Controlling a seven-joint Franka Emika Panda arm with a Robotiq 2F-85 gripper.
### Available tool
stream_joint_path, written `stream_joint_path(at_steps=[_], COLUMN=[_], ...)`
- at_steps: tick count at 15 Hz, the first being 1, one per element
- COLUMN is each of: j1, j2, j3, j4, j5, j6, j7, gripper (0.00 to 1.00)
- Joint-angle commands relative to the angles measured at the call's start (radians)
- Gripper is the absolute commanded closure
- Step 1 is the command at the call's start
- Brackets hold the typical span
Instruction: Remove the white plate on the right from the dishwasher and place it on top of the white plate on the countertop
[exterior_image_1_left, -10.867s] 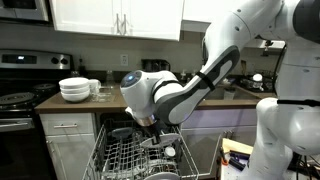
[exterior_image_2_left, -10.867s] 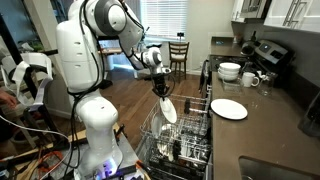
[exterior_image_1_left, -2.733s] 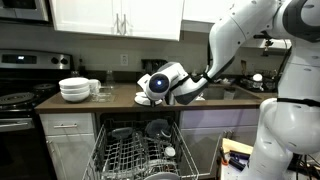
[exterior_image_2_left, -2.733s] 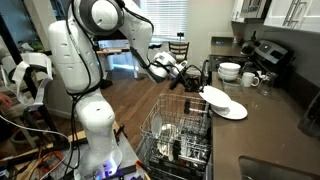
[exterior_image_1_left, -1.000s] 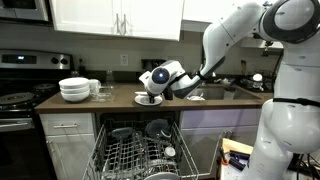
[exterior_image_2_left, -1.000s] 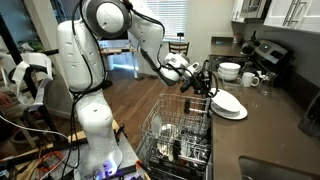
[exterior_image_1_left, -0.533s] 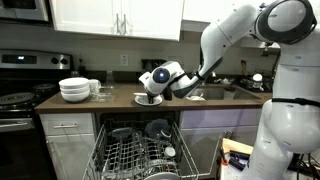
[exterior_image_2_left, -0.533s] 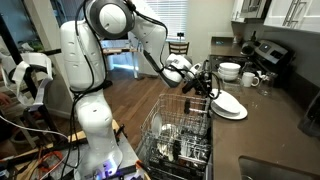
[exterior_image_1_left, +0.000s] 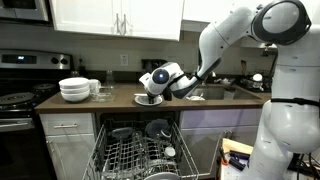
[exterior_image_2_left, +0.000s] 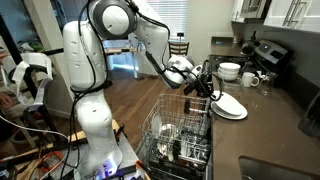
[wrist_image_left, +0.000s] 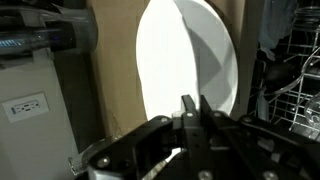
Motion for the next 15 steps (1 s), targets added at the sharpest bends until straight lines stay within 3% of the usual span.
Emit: stream_joint_path(at_steps=[1, 15], j1=[-0.011, -0.016], j2=[-0.001, 0.021], j3=[0.012, 0.010], j4=[0.000, 0.016], j5=[0.002, -0.016], j6=[-0.002, 0.014], j7=[-0.003, 0.008], gripper=[0.93, 0.98])
